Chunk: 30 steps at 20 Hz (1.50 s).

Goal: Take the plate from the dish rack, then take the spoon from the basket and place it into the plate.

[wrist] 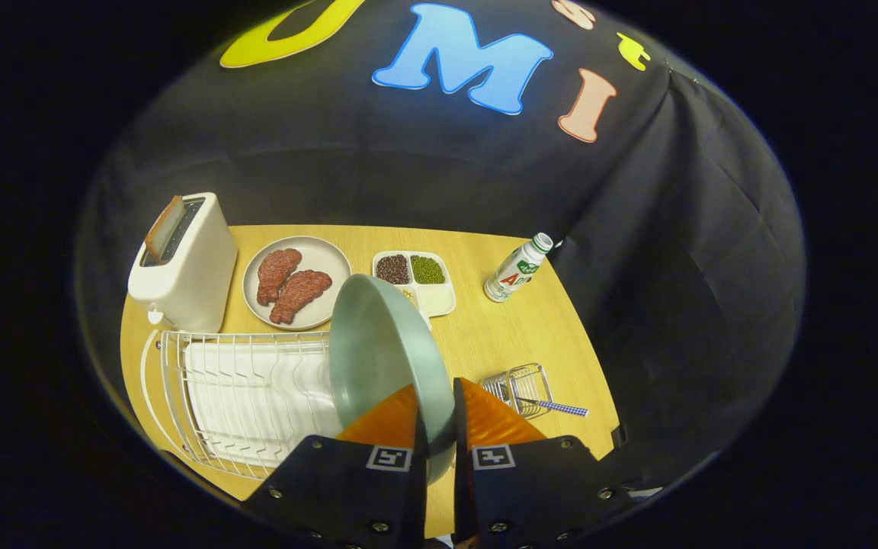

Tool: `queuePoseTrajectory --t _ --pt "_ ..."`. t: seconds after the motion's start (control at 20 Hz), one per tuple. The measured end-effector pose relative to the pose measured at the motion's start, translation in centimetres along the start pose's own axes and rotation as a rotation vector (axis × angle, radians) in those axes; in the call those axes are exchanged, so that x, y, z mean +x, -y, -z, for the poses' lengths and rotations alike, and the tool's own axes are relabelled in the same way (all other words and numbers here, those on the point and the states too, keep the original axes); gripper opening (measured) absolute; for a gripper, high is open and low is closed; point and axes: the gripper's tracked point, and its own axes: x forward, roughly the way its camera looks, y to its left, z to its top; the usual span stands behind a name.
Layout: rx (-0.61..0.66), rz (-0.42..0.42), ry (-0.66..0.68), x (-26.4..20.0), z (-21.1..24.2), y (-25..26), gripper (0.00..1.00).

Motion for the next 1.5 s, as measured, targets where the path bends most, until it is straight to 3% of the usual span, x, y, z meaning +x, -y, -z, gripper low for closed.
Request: queuePoseTrajectory --t 0.1,0.7,1.35,1.5 --pt "0.033 -0.062 0.007 -0.7 0.2 0.2 0.15" --pt "0.133 -0.243 -0.001 -3.8 4.2 10.4 0.15" --pt "0.171 -0.431 -0.053 -3.1 11.9 15.3 0.14" --pt "0.188 -0.441 -0.095 -2.0 14.5 16.4 0.14"
